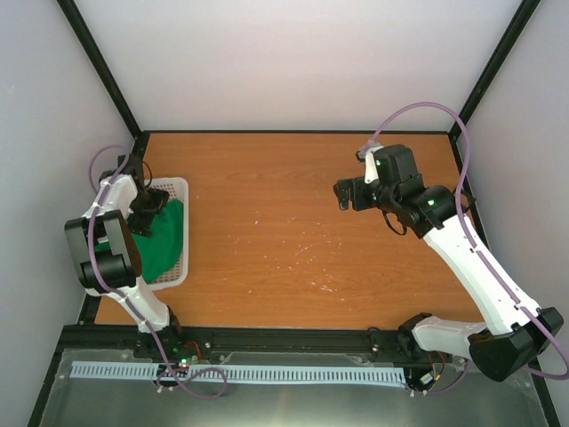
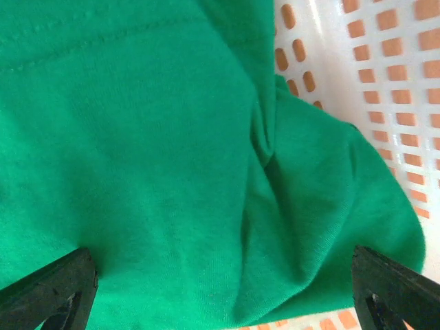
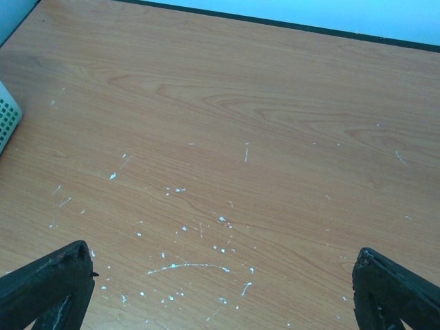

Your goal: Pin the brooch onto the clothing

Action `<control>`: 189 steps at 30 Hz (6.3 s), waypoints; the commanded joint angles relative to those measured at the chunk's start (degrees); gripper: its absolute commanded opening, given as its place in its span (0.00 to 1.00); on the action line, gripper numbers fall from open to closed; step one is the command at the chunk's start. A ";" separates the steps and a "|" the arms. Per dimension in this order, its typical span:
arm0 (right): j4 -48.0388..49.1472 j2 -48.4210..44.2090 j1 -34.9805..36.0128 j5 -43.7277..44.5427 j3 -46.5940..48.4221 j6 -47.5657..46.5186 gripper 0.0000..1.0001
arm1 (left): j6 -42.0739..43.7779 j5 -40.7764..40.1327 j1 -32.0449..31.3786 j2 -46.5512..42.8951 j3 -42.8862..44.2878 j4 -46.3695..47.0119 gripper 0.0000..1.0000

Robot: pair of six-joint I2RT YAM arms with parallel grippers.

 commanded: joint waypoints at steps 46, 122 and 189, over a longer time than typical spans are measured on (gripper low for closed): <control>5.56 -7.14 0.23 7.57 0.81 6.39 1.00 | 19.87 43.46 -29.10 -28.23 -0.87 20.35 0.59; 4.99 46.69 -10.43 -18.75 68.69 11.09 0.03 | 39.42 28.27 -24.89 11.82 69.34 1.04 0.01; 19.30 47.86 -14.56 -42.18 -1.57 12.82 0.39 | 42.72 29.85 -46.62 12.85 9.06 20.07 0.76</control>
